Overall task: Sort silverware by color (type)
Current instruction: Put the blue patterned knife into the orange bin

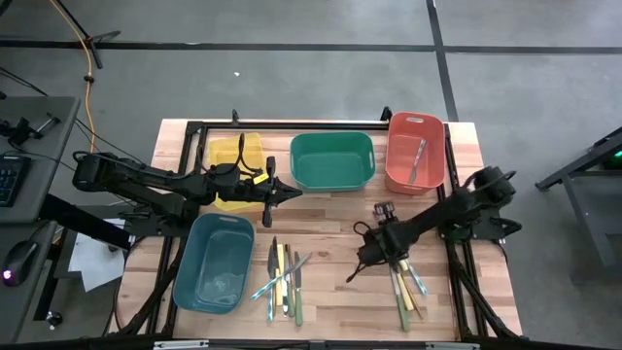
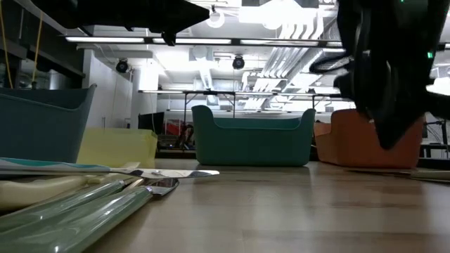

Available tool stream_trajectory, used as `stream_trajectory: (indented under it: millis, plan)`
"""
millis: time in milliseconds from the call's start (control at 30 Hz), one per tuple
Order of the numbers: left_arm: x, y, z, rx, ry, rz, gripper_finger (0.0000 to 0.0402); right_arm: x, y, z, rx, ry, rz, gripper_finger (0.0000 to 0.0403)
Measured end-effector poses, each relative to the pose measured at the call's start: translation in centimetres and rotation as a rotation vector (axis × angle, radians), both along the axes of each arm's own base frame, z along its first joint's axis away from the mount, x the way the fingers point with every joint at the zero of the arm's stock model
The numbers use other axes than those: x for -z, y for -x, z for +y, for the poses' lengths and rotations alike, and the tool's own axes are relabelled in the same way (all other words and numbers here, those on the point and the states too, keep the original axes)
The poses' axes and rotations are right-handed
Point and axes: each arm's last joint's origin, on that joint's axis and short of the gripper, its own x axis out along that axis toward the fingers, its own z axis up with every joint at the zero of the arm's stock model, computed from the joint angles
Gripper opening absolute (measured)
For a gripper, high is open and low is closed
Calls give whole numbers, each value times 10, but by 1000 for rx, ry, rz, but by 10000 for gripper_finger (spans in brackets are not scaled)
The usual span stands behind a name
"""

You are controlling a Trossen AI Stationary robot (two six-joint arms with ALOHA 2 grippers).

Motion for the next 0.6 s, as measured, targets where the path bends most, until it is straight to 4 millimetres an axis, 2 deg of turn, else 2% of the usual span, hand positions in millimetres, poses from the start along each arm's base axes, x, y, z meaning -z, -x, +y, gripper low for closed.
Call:
stream_trajectory:
  millis: [100,233,433,600]
  plan:
    - [0,0,0,0,0,0,3,-19,7,1,116,-22,-137,0]
    - [1,0,0,0,0,9,3,-40,20,5,369,-95,-288,0]
    - [1,0,0,0,0,11,3,-57,43,27,616,-298,-302,0]
    - [1,0,0,0,0,12,3,-57,59,57,769,-394,-319,0]
